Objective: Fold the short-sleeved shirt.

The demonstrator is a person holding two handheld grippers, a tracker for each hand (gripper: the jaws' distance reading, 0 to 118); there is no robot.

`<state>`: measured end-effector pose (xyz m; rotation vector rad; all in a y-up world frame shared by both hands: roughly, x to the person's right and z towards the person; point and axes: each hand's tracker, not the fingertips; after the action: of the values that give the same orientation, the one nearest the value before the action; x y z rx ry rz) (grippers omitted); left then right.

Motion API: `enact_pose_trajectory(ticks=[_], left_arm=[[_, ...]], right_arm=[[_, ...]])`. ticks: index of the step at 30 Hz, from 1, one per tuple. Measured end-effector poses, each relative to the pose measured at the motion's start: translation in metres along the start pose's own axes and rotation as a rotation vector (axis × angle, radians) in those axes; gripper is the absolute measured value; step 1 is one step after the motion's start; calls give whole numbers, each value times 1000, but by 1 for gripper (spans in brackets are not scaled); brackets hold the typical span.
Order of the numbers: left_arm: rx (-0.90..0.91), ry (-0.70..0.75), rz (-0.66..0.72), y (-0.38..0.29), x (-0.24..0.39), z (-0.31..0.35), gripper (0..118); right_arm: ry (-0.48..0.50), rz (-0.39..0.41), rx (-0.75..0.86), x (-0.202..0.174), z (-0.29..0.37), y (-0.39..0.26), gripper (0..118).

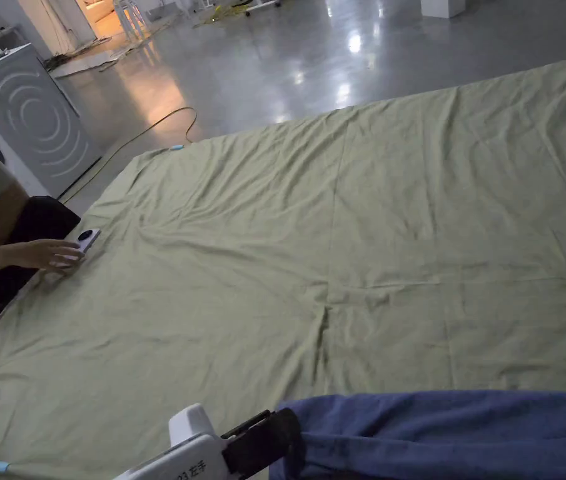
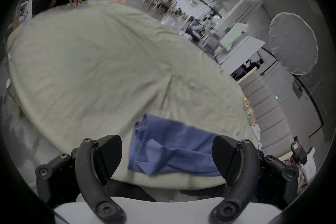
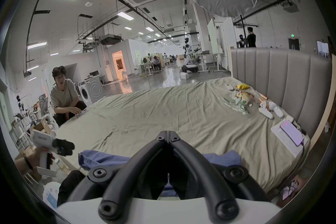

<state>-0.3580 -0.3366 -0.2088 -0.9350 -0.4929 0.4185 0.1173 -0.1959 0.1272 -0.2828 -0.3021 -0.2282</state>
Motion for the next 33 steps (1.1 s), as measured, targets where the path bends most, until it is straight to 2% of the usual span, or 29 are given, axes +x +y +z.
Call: enact_pose_trajectory(ticks=[4, 5, 6, 7, 8, 11, 12, 13, 14, 16, 18, 20, 22, 24, 25, 28, 31, 33], left_arm=[[-39, -132, 290, 1, -34, -42, 102], [-30, -114, 349, 1, -38, -49, 96], [-16, -147, 382, 0, -35, -48, 86], [-9, -168, 431, -1, -35, -49, 70], [1, -213, 436, -1, -30, -53, 62], [-65, -158, 373, -7, -25, -71, 58], [-80, -171, 420, -7, -26, -73, 50], [-101, -188, 461, -10, -27, -77, 24], [-98, -198, 452, -10, -28, -76, 13], [-84, -197, 440, -7, -29, -69, 12], [-4, -213, 486, 7, -36, -50, 11], [31, -241, 424, 24, -36, -26, 11], [94, -147, 326, 47, -38, 7, 11], [166, -109, 329, 67, -49, 38, 11], [187, -67, 276, 76, -50, 50, 11], [213, 36, 168, 86, -23, 70, 11], [185, -155, 144, 61, 33, 50, 11], [132, -160, 79, 36, 80, 23, 11]], right_arm=[[-11, -16, -21, 0, 1, -1, 0], [-14, -16, -24, -1, 2, -1, 0], [-18, -17, -26, -1, 3, 0, 0], [-25, -18, -31, -1, 3, 0, 0], [-34, -19, -38, -1, 2, 1, 0], [-49, -20, -49, -1, 2, -1, 0], [-51, -24, -55, -1, 2, -1, 0], [-52, -28, -57, 0, 3, -2, 0], [-53, -30, -59, 1, 4, -3, 0], [-56, -23, -73, 1, 4, -3, 0], [-63, -13, -79, 2, 6, -3, 0], [-64, -14, -81, 3, 6, -2, 0], [-64, -24, -82, 6, 8, -4, 0], [-56, -43, -83, 8, 7, -5, 0], [-53, -54, -85, 10, 6, -6, 0], [-45, -71, -97, 11, 3, -7, 0], [-37, -78, -92, 10, 3, -6, 0], [-35, -83, -85, 8, 3, -5, 0]])
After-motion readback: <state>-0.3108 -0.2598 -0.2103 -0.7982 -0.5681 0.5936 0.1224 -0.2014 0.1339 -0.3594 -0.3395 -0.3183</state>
